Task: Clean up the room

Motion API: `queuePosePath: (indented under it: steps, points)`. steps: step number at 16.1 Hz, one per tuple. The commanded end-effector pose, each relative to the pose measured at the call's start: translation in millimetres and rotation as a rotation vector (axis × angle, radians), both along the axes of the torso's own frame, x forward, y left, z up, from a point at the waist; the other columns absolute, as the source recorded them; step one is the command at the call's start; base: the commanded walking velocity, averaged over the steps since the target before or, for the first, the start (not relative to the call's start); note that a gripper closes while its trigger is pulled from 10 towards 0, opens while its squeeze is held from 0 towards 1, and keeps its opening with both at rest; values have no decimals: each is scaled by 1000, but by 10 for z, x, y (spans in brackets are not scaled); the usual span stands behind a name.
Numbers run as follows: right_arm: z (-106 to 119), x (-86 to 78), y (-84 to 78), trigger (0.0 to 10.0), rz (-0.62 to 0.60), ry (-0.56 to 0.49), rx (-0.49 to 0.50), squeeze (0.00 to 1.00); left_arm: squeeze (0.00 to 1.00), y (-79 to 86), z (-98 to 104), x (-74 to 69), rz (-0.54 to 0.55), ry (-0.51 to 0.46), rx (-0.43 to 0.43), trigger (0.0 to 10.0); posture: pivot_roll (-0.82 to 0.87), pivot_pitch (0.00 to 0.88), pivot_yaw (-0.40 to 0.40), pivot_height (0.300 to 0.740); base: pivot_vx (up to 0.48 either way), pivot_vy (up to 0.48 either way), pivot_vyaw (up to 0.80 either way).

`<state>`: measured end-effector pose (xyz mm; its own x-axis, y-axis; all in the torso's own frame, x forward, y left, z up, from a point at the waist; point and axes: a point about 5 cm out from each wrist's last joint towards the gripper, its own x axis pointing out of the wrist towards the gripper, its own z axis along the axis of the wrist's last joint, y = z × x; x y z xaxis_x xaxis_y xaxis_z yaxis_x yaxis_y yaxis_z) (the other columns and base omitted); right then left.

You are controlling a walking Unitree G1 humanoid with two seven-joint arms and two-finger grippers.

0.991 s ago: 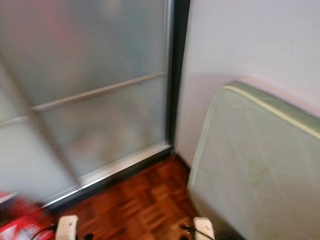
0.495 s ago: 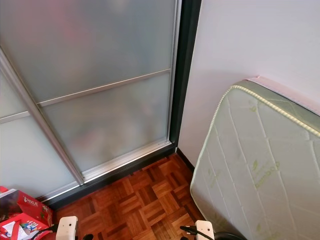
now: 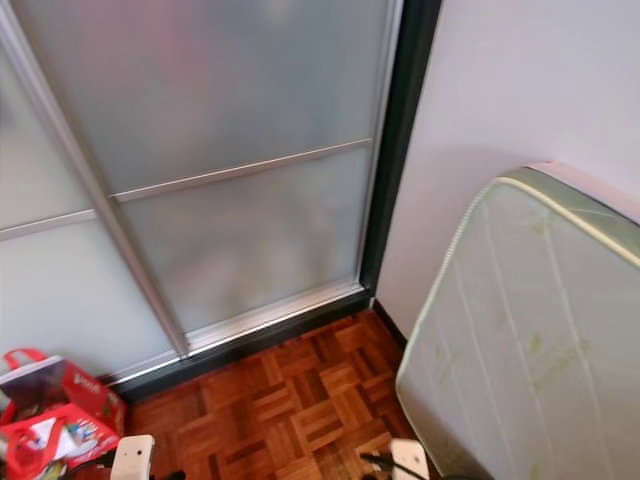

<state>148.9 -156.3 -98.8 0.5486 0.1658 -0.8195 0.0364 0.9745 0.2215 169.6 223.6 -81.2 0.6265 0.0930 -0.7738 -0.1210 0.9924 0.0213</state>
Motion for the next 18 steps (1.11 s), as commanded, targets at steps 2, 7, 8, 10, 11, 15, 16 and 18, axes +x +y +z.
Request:
queuePosePath:
  steps: [2, 7, 8, 10, 11, 15, 16, 18]
  points:
    - [4, 16, -3, 10000, -15, 0, -2, 0, 0, -10, -6, 0, -22, 14, 1, 10000, 96, 0, -30, 740, 0, 0, 0]
    - [7, 22, -3, 10000, -16, -2, -1, 0, 0, -12, -1, 7, -21, 8, -1, 10000, 98, 0, -30, 740, 0, 0, 0]
    - [7, 22, -3, 10000, -16, -2, -1, 0, 0, -12, -1, 8, -21, 7, -2, 10000, 97, 0, -30, 740, 0, 0, 0]
    - [7, 23, -4, 10000, -15, -1, -1, 0, 0, -13, 0, 9, -21, 7, -3, 10000, 98, 0, -31, 740, 0, 0, 0]
    - [7, 23, -4, 10000, -14, -1, -1, 0, 0, -14, 0, 10, -20, 5, -3, 10000, 98, 0, -31, 740, 0, 0, 0]
    - [7, 24, -6, 10000, -9, 0, -1, 0, 0, -17, 0, 11, -18, 4, -5, 10000, 98, 0, -32, 740, 0, 0, 0]
    - [7, 24, -6, 10000, -9, 0, 0, 0, 0, -18, 0, 11, -18, 4, -5, 10000, 98, 0, -34, 740, 0, 0, 0]
    - [7, 24, -7, 10000, -5, 1, -1, 0, 0, -20, -1, 11, -18, 5, -5, 10000, 98, 0, -34, 740, 0, 0, 0]
